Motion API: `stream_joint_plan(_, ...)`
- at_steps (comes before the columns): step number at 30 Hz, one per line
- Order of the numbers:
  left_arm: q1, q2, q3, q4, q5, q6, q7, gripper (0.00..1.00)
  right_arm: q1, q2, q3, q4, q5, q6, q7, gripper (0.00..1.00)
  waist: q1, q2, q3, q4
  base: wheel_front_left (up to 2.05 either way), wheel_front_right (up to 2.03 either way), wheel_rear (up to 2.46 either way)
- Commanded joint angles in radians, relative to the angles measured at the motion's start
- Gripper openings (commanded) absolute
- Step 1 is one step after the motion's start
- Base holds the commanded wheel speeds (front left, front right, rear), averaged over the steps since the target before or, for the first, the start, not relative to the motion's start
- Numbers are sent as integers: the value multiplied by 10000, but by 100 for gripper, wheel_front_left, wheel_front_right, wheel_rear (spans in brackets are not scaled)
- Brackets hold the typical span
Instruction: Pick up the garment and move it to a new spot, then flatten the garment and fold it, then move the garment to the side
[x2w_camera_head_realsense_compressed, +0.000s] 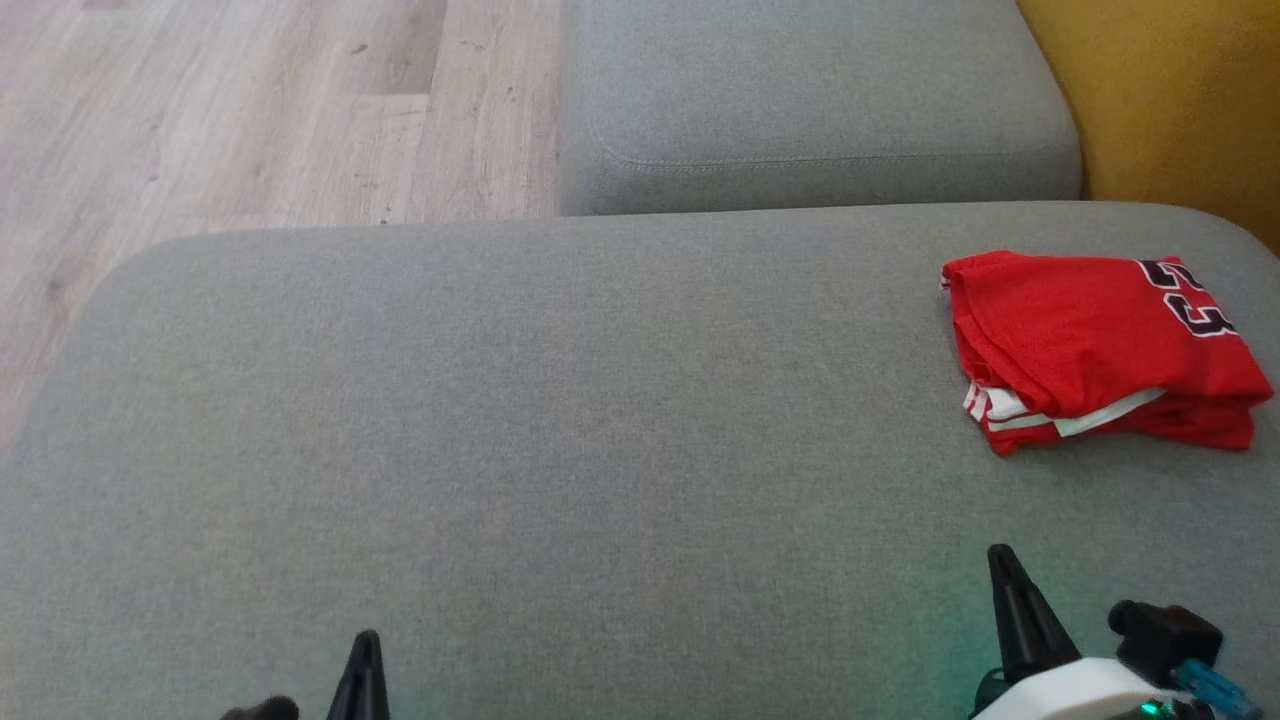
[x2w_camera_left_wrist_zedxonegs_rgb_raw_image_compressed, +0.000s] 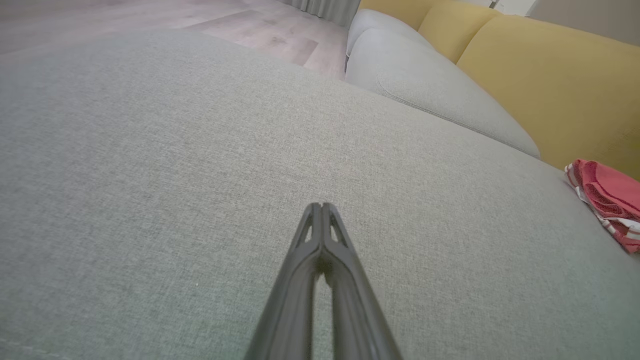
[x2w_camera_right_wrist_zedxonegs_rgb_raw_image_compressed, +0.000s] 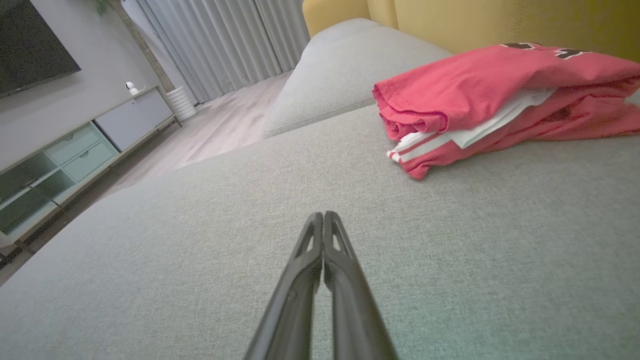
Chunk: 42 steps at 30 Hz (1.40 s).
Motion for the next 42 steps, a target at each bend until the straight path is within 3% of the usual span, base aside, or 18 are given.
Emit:
stream_joint_plan(1,-542,-13,360,-216,-204,-125,84,0,-550,-93,-63,-324,339,9,27,0,-1,0,12,-7,0,0,0)
stream_joint_plan(42,-1274,-780,2338,-54,-3302,-1368,1195,0,-1301,-213,-478,-255,5038,32,641,0,-1,0,313,-187,0,0,0)
